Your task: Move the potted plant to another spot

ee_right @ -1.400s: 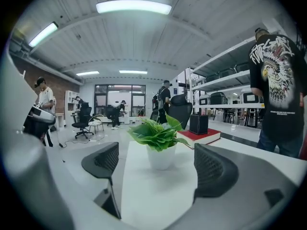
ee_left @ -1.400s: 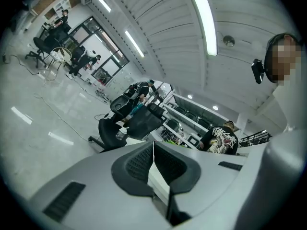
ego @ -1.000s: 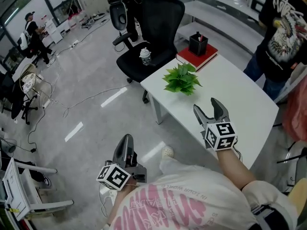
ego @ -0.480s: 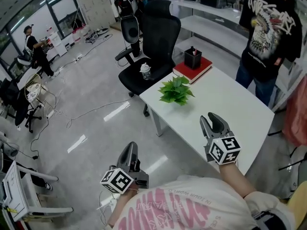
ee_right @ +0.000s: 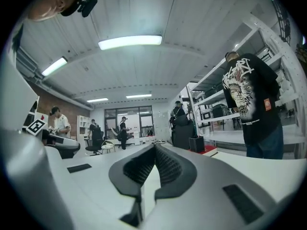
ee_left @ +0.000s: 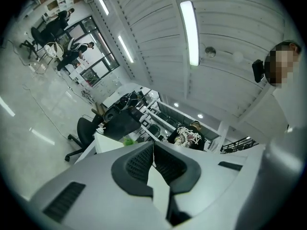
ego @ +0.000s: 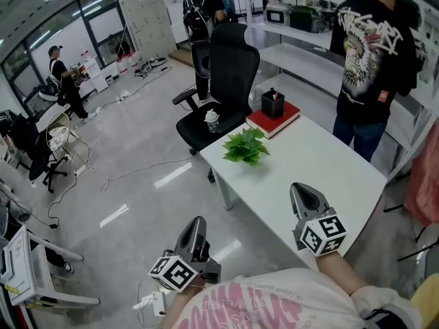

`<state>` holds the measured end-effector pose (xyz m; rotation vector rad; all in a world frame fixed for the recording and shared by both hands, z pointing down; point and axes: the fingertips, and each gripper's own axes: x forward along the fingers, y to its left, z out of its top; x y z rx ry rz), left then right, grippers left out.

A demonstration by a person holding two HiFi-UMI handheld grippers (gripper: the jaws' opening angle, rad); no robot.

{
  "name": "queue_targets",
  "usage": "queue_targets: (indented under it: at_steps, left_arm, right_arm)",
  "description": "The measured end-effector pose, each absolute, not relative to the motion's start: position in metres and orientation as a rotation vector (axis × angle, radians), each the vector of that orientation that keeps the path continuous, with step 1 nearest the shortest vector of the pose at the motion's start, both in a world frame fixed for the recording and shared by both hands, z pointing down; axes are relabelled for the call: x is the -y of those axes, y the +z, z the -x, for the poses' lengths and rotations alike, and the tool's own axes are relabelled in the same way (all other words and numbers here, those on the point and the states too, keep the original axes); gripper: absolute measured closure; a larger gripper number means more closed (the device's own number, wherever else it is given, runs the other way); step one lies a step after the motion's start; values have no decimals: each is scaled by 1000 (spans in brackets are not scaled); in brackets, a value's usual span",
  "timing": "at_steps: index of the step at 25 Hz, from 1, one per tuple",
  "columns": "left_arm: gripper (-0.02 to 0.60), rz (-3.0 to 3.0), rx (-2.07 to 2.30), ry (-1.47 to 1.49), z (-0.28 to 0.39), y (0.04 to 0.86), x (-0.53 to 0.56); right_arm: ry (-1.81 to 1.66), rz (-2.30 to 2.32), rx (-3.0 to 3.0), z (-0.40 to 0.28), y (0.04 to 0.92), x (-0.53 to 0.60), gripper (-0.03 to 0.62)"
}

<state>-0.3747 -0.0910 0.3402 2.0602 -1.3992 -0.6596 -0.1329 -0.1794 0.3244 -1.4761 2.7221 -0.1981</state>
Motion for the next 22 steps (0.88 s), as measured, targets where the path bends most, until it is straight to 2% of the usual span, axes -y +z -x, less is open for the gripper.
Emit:
queue_targets:
  at_steps: [7, 22]
  left_arm:
    - [555, -2127, 1494, -606, 341, 326, 43]
    - [555, -2085, 1565, -613, 286, 339, -37]
  right_arm:
    - [-145, 1456, -2760, 112, 308, 138, 579]
    - [-123, 1415, -2869, 69, 334, 63, 580]
